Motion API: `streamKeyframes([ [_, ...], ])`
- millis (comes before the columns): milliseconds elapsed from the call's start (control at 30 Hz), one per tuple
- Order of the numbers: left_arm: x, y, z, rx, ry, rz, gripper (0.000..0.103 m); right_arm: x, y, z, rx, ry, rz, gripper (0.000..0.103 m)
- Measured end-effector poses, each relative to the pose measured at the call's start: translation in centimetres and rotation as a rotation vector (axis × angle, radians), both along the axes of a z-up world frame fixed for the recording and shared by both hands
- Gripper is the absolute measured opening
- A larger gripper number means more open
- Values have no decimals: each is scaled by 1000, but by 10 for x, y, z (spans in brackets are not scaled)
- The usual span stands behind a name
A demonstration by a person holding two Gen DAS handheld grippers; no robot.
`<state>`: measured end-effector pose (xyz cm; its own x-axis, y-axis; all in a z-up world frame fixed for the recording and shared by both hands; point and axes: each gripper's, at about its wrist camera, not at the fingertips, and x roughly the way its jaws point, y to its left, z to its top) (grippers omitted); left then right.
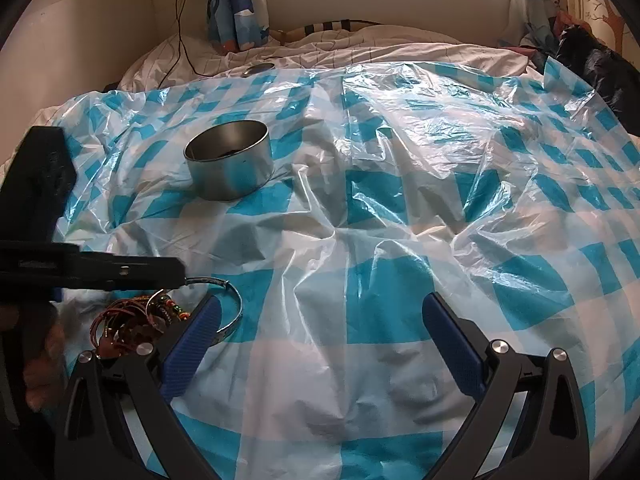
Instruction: Organize jewelry
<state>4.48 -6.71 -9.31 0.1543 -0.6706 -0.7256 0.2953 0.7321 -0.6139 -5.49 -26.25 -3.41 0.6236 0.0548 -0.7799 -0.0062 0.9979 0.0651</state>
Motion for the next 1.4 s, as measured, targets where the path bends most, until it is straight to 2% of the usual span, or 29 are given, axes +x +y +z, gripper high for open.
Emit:
streamKeyframes([
  [33,1,-5,-1,20,-6,-24,30,0,0,0,-1,-1,1,97],
  [67,1,-10,-4,46,-10,-46,12,-1,0,0,-1,-2,1,97],
  [100,0,-12,-4,48,-16,-52,8,-1,0,1,1,-2,2,97],
  [200,-2,-2,8,18,-43,-26,6,-1,-1,1,14,-1,9,97],
  [367,3,37,33,-40,-97,91,6,-4,7,5,72,-8,97,97],
  [467,7,58,35,-53,-96,140,6,-7,19,6,141,-5,204,97],
  [600,9,71,35,-56,-97,168,6,-10,49,5,108,-4,320,97],
  [767,7,76,35,-57,-102,171,6,-4,65,-7,167,50,390,97],
  [867,7,83,35,-63,-102,179,6,5,59,-10,289,76,384,97],
  [967,6,88,33,-71,-98,189,6,21,35,-23,583,165,326,97],
  [1000,6,89,33,-72,-97,190,6,26,24,-31,712,194,293,97],
  [1067,6,91,33,-76,-96,192,6,34,9,-39,867,213,246,97],
  [1133,6,92,33,-79,-96,192,6,37,2,-43,937,219,224,97],
  [1267,7,95,33,-87,-93,197,6,41,4,-46,997,244,242,97],
  [1400,7,98,32,-89,-92,200,6,45,12,-50,975,319,262,97],
])
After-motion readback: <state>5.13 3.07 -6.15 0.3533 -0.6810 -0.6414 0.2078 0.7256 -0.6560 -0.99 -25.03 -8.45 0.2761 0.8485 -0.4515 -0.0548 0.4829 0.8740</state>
